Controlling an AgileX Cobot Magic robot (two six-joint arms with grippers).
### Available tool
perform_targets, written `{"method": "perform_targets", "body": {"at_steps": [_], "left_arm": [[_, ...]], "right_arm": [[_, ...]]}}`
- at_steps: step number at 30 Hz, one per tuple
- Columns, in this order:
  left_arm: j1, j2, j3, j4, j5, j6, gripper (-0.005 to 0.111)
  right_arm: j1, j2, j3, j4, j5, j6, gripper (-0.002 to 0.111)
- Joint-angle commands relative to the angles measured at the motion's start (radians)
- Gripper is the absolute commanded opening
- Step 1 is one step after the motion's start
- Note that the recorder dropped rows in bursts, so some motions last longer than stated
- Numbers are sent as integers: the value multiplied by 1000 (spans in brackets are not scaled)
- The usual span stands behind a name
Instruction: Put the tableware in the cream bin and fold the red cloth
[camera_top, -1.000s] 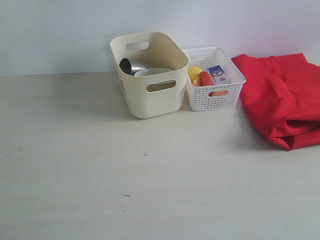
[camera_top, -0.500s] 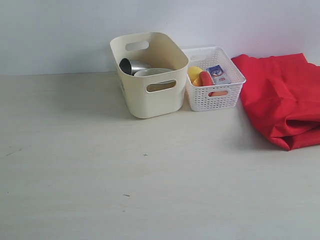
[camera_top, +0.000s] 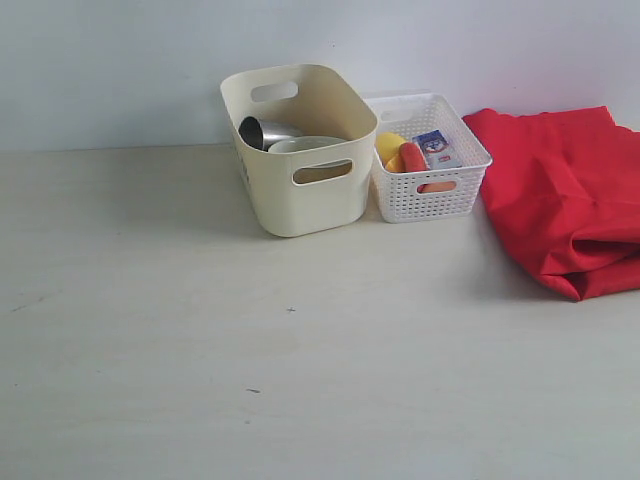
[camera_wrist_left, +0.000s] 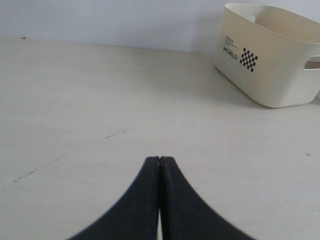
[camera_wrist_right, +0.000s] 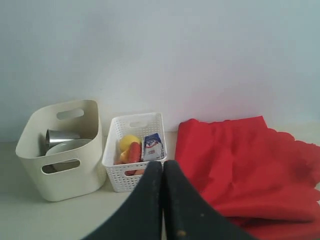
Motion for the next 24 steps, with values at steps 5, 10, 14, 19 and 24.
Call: {"method": "perform_targets", "body": {"at_steps": [5,10,14,19,24], "left_arm": [[3,-6,4,3,-8,-3,0],[3,-6,4,3,-8,-3,0],[3,-6,4,3,-8,-3,0],[3,-6,4,3,-8,-3,0],[3,-6,4,3,-8,-3,0]], "right_arm": [[107,-128,159,7,-93,-58,0],[124,-242,315,3,-141,-60,0],[124,-243,375,-3,-178,-80,0],[124,-245,462,-22,-274,-78,0],[124,-301,498,-286,-274,181,0]]}}
